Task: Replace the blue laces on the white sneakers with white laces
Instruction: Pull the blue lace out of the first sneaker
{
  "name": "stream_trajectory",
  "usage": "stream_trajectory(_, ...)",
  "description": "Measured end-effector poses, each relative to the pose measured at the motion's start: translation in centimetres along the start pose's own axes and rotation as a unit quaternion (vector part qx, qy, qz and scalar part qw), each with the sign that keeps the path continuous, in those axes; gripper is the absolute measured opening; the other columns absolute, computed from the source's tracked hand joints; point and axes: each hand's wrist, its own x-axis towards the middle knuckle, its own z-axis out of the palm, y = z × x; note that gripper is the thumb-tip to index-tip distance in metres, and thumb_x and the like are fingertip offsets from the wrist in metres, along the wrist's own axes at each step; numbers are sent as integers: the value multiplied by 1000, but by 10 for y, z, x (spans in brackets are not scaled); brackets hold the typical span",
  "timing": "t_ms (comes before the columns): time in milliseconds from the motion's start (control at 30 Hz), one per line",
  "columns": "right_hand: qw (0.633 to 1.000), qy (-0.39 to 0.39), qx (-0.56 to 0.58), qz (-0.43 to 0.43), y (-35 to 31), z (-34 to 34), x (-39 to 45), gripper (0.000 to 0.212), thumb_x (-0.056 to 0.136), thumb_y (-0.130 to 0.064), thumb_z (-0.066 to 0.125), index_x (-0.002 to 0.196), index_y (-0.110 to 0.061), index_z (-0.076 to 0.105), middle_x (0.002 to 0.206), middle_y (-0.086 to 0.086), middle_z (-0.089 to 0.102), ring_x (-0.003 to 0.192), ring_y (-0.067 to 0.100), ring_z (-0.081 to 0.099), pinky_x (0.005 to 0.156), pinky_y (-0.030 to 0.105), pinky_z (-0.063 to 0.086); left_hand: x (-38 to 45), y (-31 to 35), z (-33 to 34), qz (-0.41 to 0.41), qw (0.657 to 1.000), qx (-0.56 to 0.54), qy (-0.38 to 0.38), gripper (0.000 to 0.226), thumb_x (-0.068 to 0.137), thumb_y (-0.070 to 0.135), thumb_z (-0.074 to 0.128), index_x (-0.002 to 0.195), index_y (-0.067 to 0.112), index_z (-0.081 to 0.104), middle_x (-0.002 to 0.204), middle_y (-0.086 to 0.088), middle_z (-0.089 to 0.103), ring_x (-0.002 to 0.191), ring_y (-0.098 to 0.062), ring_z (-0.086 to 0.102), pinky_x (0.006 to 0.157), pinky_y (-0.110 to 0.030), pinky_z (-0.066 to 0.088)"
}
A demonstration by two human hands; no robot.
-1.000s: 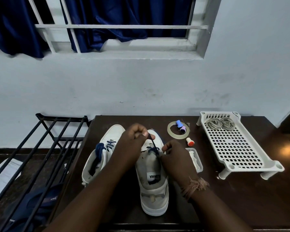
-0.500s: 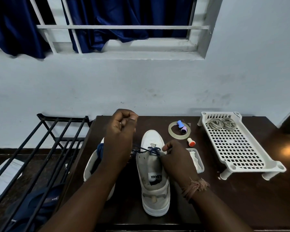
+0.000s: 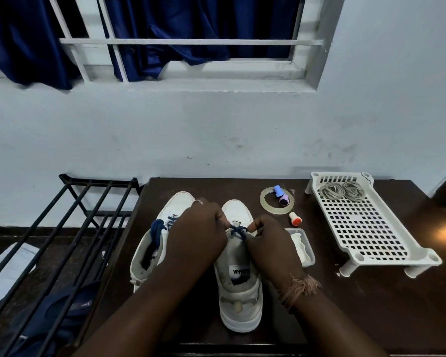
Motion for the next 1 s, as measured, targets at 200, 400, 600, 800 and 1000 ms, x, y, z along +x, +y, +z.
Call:
stream_trajectory(200,1000,3,-1,2,-1,-3,0,14,84,-19,67,85,-27,56,83,-6,64,83,14,61,71,35,52,8,2,-1,-82,988,-113,68,21,84,5,57,76,24,60,88,7,59,84,-9,53,71,-25,34)
stream_trajectory(400,1000,1,-5,-1,-2,-1,0,13,85,-19,67,84,-26,56,84,-6,65,84,13,61,71,32,50,9,9,-6,-197,949,-243,51,17,97,13,51,85,23,55,87,7,66,85,-14,63,70,-26,42)
stream_trajectory(600,1000,5,5,-13,-2,1,0,11,85,-19,66,82,-24,57,80,-6,65,82,13,62,73,36,52,20,12,-9,-289,821,-493,24,15,108,14,40,96,18,48,104,-15,68,87,-24,73,77,-34,58)
stream_trajectory(800,999,-30,-14,-28,-2,-4,0,11,86,-15,63,86,-25,59,84,-5,63,83,16,61,68,30,47,15,2,4,-275,899,-341,27,52,91,41,60,137,30,40,129,-6,61,110,-25,66,103,-44,50)
stream_trajectory(1000,962,-48,-223,-151,-21,-3,0,26,88,-21,60,112,-28,66,110,5,49,97,25,58,89,34,50,0,0,16,-156,975,-136,-87,23,77,41,75,96,34,65,100,10,67,92,-11,65,81,-28,48)
